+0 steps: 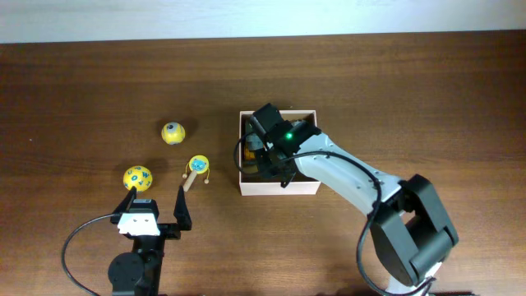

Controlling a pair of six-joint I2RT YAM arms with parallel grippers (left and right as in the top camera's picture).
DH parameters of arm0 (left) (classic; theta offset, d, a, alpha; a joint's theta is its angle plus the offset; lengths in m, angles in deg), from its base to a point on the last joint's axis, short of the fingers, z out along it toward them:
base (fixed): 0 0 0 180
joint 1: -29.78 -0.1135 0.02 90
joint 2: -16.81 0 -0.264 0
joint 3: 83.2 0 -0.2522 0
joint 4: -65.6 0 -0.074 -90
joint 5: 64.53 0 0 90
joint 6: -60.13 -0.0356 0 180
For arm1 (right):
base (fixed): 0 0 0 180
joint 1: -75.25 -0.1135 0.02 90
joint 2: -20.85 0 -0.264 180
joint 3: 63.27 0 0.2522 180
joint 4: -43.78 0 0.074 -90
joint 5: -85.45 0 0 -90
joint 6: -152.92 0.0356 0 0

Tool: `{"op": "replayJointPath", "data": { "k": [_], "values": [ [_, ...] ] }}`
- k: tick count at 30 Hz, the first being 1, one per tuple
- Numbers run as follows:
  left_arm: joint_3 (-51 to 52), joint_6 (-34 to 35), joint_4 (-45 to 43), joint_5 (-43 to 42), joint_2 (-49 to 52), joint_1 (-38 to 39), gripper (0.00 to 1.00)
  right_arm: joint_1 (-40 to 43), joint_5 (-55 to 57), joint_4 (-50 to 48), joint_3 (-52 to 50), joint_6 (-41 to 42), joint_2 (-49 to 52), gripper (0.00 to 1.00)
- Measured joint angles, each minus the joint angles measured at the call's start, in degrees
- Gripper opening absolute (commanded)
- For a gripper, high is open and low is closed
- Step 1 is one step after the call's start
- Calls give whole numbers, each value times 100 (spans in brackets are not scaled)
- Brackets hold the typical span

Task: Pack container
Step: 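Lower the cube into the box and open the right gripper, then raise the right gripper out of the box and move it right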

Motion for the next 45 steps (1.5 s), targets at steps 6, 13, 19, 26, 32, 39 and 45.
{"op": "replayJointPath", "data": {
  "k": [6,13,19,26,32,39,45],
  "values": [
    [0,0,0,0,0,0,99,4,109,-9,-2,-4,173,14],
    [0,0,0,-2,0,0,99,90,201,-299,-2,-55,173,14],
    [0,0,0,0,0,0,99,275,306,-422,-2,-157,173,14],
    [0,0,0,-2,0,0,99,437,374,-621,-4,-319,173,13],
    [0,0,0,-2,0,0,99,483,415,-767,-4,-435,173,14],
    [0,0,0,0,0,0,99,483,289,-693,-4,-483,173,13],
    [0,0,0,0,0,0,99,483,79,-79,286,-476,173,13]
  ]
}}
